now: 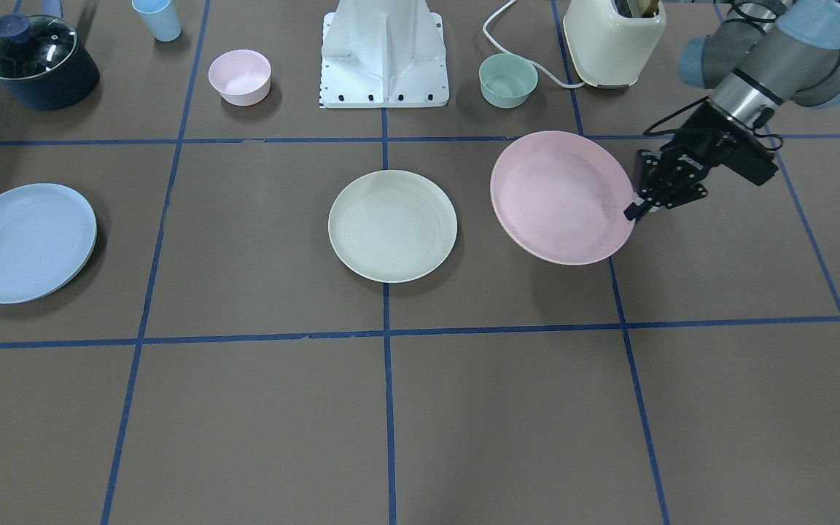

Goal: Stack three plates with pink and blue
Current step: 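Carry the pink plate onto the cream plate and release it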

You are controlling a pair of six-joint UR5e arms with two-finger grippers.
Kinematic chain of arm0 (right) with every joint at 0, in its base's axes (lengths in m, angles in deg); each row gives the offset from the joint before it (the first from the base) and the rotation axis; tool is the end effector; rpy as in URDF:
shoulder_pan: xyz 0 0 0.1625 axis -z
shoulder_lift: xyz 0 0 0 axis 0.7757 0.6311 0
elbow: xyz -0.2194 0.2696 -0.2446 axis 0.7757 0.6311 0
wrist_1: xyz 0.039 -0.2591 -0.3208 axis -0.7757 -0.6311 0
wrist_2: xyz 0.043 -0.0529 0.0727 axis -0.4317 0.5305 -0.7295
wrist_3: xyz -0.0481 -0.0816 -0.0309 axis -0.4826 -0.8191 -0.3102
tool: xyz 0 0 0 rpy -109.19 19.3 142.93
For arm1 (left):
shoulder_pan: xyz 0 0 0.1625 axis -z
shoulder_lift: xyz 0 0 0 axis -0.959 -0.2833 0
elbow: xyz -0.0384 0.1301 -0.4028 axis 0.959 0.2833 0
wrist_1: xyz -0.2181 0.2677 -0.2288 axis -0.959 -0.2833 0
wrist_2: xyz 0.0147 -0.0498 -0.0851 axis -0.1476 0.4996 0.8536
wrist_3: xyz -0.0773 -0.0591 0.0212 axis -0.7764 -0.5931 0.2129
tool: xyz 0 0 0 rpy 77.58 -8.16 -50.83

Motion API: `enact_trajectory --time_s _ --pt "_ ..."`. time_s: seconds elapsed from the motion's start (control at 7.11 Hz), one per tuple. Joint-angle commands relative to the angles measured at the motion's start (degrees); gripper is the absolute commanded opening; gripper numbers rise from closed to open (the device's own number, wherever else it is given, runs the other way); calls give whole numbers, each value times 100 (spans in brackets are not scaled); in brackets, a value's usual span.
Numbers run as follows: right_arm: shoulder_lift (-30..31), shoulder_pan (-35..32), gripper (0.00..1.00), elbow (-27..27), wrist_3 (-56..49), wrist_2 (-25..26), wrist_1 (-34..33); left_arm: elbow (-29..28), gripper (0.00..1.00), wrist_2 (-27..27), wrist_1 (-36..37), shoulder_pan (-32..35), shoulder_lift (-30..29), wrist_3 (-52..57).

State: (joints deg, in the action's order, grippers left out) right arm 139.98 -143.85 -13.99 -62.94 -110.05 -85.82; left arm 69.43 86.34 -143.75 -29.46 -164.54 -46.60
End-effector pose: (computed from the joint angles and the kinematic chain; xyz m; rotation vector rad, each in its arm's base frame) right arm 0.0810 -0.3934 0.6191 0.2875 -0.8024 -0.1033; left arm 0.2978 -0.4255 0.3890 0.4704 1.2632 -0.0781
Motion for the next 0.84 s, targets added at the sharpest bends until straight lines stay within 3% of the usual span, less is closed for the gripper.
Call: enact_trajectory --time_s 0.0,0.28,0.42,0.7 --pt "9 0 100 9 7 0 0 53 0 -1084 1291 -1204 -1270 -759" --pt "0 0 100 17 7 9 0 -576 0 -1919 1673 -1892 -2001 -1077" --pt "0 0 100 18 16 17 0 -920 0 -1984 1665 -1938 -2179 -1156" --pt "0 0 100 18 16 9 -9 -941 0 -1984 1656 -1939 -2155 -1130"
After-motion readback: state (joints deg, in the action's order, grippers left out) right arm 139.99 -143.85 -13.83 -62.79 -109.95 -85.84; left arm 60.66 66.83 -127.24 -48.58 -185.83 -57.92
